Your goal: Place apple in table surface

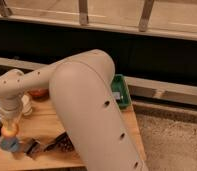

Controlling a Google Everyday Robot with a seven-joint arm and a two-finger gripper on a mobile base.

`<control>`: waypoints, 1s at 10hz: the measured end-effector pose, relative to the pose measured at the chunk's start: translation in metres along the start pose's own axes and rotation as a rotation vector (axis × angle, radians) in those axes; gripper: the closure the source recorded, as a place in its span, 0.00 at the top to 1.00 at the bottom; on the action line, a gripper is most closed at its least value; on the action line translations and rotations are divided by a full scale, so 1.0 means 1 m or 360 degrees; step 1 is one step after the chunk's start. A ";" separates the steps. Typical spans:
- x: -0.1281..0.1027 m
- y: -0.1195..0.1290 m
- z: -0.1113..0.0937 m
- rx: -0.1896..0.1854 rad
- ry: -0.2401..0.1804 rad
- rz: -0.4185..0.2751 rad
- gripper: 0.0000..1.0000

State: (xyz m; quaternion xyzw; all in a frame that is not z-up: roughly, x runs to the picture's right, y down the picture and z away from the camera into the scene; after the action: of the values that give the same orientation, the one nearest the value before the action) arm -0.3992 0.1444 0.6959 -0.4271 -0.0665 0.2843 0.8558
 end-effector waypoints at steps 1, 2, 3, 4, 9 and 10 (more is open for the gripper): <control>0.002 -0.011 -0.014 0.0032 -0.0020 0.0020 0.00; 0.006 -0.027 -0.028 0.0061 -0.0039 0.0058 0.00; 0.012 -0.043 -0.038 0.0069 -0.0050 0.0102 0.00; 0.020 -0.057 -0.046 0.0061 -0.0056 0.0147 0.00; 0.053 -0.083 -0.004 -0.0114 -0.0056 0.0309 0.00; 0.057 -0.084 0.008 -0.0161 -0.0054 0.0342 0.00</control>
State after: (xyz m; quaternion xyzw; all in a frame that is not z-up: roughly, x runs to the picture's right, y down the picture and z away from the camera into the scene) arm -0.3186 0.1419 0.7581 -0.4696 -0.0491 0.3778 0.7965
